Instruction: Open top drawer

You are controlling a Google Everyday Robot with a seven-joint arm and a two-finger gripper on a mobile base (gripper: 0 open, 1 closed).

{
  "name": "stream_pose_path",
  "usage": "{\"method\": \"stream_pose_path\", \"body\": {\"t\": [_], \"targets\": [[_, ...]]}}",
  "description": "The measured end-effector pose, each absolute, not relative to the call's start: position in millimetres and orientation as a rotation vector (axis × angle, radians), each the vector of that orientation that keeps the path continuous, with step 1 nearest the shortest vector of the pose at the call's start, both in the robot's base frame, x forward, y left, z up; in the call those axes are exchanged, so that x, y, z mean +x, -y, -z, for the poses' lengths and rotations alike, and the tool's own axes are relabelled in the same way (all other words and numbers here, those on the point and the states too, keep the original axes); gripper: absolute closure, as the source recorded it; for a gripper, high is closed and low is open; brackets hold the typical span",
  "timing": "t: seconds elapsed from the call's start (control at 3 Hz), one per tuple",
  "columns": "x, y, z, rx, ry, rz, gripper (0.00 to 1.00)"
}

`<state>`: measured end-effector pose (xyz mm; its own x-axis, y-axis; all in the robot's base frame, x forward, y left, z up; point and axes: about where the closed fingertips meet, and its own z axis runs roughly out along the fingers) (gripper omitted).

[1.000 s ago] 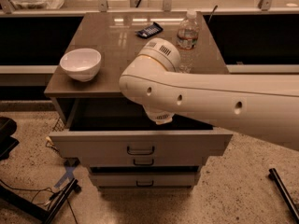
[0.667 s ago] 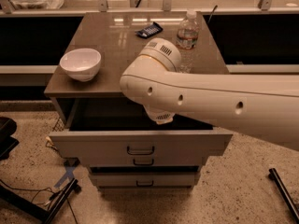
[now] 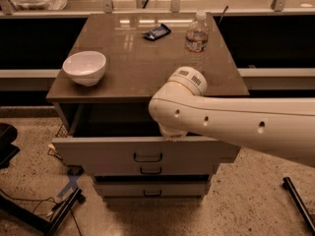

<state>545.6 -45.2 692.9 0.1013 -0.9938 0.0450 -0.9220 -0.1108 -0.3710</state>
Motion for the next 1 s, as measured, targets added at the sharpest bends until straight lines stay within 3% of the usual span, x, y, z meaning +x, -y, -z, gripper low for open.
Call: {"method": "stream_pose_path", "body": {"t": [1.0], "targets": [[564, 34, -702, -2.106, -1.842, 0.431, 1.0]]}}
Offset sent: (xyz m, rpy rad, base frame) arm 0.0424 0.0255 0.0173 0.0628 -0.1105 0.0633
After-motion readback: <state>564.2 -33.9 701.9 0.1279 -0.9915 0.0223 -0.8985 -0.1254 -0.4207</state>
